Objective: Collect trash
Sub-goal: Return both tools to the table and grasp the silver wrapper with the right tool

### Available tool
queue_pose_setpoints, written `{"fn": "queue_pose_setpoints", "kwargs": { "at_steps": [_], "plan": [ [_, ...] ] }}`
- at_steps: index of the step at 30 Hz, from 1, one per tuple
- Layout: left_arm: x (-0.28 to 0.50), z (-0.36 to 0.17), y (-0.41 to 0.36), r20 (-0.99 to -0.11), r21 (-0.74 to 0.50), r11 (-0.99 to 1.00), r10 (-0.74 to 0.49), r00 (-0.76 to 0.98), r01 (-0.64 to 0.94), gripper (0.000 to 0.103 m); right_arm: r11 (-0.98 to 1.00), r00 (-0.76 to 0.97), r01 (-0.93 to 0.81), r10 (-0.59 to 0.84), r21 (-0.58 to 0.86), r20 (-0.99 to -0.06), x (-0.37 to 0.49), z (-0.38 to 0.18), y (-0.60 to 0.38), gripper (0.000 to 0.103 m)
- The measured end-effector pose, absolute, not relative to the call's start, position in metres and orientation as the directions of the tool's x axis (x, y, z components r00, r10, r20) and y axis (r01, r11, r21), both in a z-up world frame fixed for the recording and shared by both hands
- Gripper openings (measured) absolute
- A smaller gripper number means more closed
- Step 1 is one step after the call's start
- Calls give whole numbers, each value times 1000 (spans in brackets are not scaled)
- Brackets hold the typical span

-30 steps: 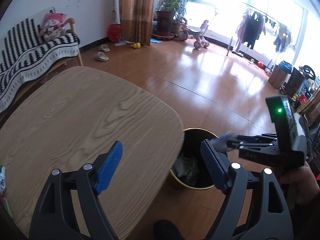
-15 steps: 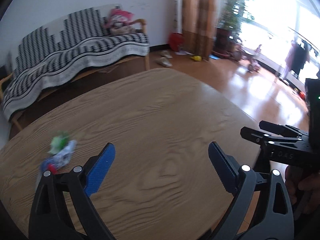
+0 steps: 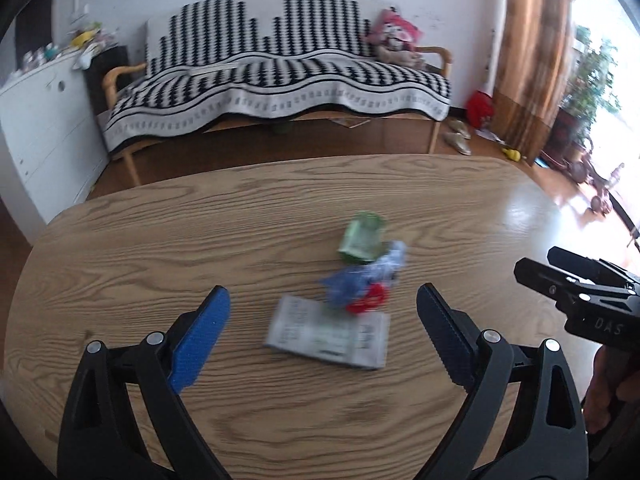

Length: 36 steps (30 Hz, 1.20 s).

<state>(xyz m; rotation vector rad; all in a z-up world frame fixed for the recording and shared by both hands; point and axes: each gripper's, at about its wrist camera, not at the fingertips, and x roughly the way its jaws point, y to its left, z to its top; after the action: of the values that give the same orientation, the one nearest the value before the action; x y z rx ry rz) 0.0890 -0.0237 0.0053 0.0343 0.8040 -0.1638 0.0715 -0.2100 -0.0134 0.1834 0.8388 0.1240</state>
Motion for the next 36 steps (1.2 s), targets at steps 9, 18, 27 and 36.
{"fn": "queue_pose_setpoints", "kwargs": {
  "at_steps": [9,18,27,36],
  "plan": [
    [97,-7,11,-728,5,993,-75,681,114,91,977,628,-75,200,197,-752,100,-31,-170,80],
    [115,-19,37,-752,-19,998,-49,657,53,91,954,589,-47,265,295,-763,127,-43,-175,80],
    [126,-24,53,-768,-43,999,-38,640,8,91,875,441,-9,438,484,-784,155,-81,-164,79],
    [129,-30,37,-778,-30,999,-48,626,38,91,764,396,90,562,639,-727,175,-98,-163,41]
  ]
}}
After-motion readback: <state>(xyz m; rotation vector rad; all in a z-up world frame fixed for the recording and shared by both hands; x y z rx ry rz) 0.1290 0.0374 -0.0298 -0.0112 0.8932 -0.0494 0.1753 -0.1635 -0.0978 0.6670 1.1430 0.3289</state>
